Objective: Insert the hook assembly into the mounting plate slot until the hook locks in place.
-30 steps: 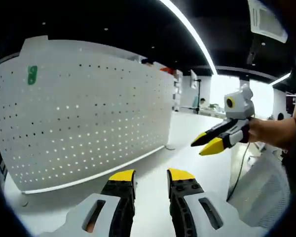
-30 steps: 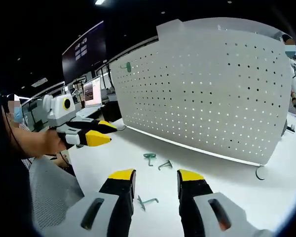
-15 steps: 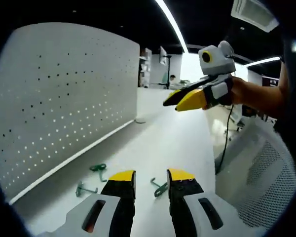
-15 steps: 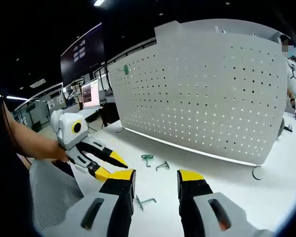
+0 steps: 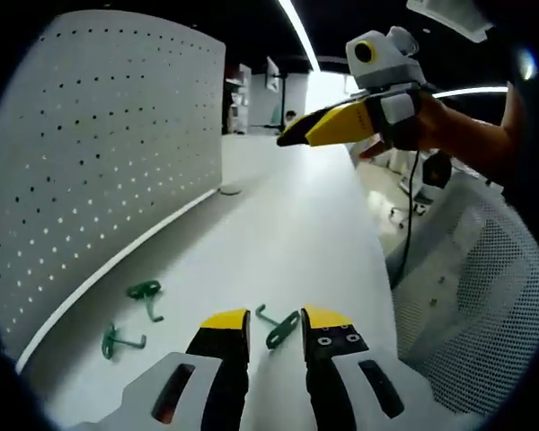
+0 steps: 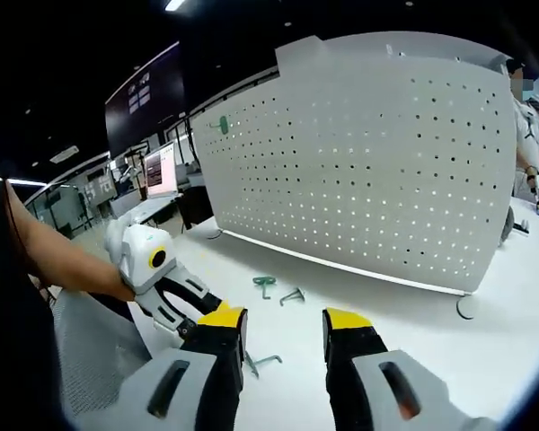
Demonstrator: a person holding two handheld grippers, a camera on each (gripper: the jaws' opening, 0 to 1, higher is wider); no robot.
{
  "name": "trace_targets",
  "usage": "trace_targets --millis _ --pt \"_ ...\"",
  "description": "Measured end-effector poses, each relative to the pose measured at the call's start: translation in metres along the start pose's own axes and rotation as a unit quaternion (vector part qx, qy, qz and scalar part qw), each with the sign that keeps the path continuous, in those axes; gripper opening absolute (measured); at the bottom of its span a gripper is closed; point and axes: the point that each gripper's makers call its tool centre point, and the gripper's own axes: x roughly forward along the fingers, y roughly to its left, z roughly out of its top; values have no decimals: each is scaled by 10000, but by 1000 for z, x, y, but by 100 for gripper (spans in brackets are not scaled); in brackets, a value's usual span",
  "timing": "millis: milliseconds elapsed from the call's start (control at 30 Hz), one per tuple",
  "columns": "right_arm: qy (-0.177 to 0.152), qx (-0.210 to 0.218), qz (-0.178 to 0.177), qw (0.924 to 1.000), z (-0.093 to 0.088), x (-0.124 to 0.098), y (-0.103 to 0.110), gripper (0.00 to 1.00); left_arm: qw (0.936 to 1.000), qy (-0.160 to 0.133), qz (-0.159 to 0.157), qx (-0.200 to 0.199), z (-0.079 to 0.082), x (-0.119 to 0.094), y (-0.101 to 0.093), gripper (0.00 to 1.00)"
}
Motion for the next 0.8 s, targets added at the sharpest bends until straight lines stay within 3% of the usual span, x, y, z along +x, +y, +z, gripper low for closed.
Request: trace_targets --millis 533,800 --pt "56 65 -75 9999 -5 -3 -5 32 9985 383 -78 371 -19 22 -2 17" --pt "61 82 -82 9999 -6 -1 -6 32 9982 452 -109 379 -22 23 -2 10"
